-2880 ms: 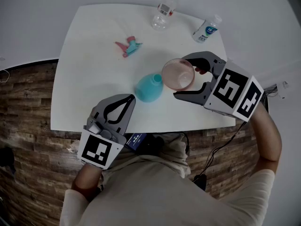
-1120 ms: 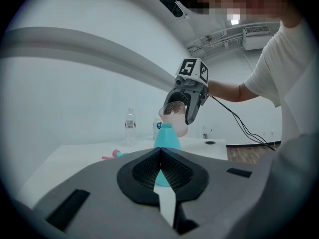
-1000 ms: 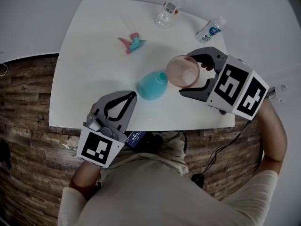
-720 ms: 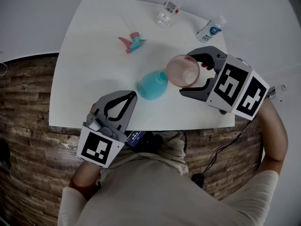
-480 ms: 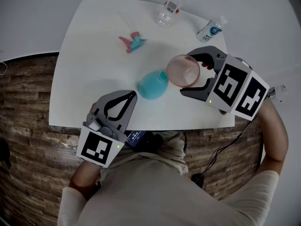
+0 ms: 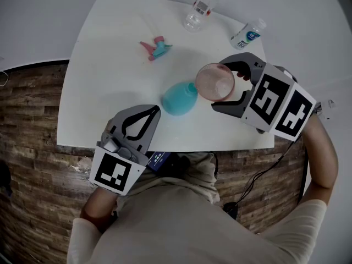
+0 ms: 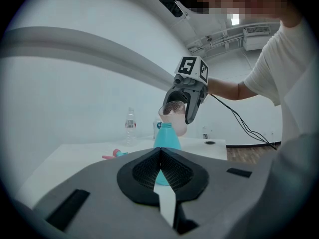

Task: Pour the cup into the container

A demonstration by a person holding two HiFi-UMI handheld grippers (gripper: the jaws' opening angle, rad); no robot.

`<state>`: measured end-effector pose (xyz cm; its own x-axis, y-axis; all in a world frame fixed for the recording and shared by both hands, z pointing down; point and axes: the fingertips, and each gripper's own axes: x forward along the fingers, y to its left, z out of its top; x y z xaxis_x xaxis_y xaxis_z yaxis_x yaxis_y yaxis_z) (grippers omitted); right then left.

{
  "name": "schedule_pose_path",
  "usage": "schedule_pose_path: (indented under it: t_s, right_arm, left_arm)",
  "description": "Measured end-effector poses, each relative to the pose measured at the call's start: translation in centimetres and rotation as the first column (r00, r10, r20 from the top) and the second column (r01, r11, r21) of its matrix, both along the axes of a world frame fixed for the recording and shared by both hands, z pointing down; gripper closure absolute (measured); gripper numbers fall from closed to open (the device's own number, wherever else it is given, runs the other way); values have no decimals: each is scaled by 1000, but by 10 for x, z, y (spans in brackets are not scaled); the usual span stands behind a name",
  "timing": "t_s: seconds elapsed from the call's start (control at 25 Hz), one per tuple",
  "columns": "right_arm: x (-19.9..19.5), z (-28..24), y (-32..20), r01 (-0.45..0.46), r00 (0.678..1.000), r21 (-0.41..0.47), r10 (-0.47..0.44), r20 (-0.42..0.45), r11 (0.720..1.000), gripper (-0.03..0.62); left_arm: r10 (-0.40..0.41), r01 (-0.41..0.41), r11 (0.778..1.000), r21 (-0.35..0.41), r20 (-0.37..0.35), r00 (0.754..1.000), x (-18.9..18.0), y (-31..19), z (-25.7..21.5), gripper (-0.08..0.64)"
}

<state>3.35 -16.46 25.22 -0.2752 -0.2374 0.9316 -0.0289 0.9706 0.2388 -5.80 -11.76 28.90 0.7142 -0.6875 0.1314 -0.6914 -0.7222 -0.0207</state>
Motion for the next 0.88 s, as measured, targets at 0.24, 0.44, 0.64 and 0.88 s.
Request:
schedule_pose_path:
  t_s: [0.24,0.44,0.64,0.88]
  right_arm:
    - [-1,-1,-1,8,1000,12,-7,-19,1000,227]
    - [-2,-2,-3,14,999,17,-13,-41,1000,227]
    - [-3,-3,-2,22,998,23,-20,-61,1000,227]
    - [-2,-3,-2,28,997,26,-26,-79,999,227]
  left_arm:
    - [-1,1,1000,1,-1,1000,-1,0,-1,549]
    - [-3,3,1000,-1,-6,1000,-2,0,-1,549]
    - [-5,5,1000,-1,-5,1000,-5,1,-1,549]
    - [-3,3,1000,2,-6,1000,-5,1,-2,549]
